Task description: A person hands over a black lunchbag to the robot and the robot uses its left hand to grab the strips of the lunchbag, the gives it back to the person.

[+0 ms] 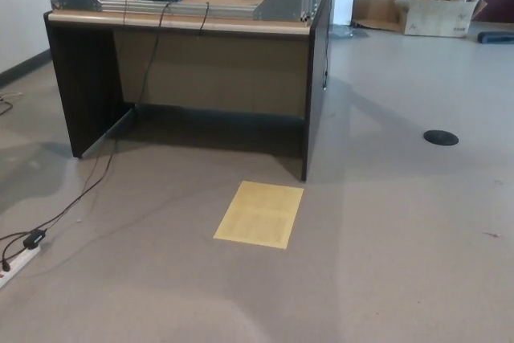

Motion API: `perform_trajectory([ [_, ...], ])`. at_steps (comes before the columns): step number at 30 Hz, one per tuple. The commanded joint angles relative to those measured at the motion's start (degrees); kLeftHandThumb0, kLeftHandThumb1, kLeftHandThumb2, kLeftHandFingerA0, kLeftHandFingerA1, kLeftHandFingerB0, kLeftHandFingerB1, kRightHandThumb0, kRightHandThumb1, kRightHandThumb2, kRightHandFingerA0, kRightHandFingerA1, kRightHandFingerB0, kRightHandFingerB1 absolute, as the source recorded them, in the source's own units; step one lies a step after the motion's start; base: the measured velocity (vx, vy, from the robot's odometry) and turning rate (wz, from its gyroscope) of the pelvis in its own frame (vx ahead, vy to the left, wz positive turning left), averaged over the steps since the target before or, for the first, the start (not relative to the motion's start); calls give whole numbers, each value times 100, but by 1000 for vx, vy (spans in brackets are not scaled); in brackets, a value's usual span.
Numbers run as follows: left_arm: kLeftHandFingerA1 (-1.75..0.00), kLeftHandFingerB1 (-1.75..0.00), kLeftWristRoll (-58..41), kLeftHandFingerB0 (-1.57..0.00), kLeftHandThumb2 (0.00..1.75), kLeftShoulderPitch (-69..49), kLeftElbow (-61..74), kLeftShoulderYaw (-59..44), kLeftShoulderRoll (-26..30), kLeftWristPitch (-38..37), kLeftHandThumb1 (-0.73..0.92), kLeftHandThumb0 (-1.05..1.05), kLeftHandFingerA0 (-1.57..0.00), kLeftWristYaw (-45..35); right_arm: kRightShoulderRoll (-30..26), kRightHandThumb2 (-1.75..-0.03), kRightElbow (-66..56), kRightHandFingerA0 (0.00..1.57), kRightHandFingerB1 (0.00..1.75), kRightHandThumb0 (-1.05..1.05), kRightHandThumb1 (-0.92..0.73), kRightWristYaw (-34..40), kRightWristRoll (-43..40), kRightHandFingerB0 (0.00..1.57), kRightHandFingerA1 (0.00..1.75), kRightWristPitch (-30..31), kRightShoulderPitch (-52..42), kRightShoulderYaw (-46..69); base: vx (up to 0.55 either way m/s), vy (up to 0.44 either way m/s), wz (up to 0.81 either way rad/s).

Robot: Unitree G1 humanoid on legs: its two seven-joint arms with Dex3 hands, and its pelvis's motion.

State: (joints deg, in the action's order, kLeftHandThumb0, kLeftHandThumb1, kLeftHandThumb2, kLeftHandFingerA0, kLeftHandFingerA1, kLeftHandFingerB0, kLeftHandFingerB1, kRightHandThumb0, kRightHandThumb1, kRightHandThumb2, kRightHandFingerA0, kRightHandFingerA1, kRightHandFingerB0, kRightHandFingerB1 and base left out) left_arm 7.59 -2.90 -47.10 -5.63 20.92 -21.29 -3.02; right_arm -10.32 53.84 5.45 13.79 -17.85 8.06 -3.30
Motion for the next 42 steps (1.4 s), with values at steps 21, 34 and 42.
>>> perform_trajectory([
  [21,-4,-9,-1189,-1,82,657,2895,-457,907,-843,46,-75,0,-1434,-170,-64,800,32,34,-71,-81,550,52,23,41,-1657,776,8,0,0,0],
  [34,-6,-10,-1454,0,82,2821,4970,-374,1775,884,41,-72,0,-1990,-226,-63,821,34,34,-70,-79,555,93,26,43,-1598,935,-37,0,0,0],
  [42,-10,-10,-1079,0,81,4518,5333,364,1718,1607,38,-69,0,-2311,-215,-63,823,35,35,-69,-77,494,42,27,43,-1551,979,-16,0,0,0],
])
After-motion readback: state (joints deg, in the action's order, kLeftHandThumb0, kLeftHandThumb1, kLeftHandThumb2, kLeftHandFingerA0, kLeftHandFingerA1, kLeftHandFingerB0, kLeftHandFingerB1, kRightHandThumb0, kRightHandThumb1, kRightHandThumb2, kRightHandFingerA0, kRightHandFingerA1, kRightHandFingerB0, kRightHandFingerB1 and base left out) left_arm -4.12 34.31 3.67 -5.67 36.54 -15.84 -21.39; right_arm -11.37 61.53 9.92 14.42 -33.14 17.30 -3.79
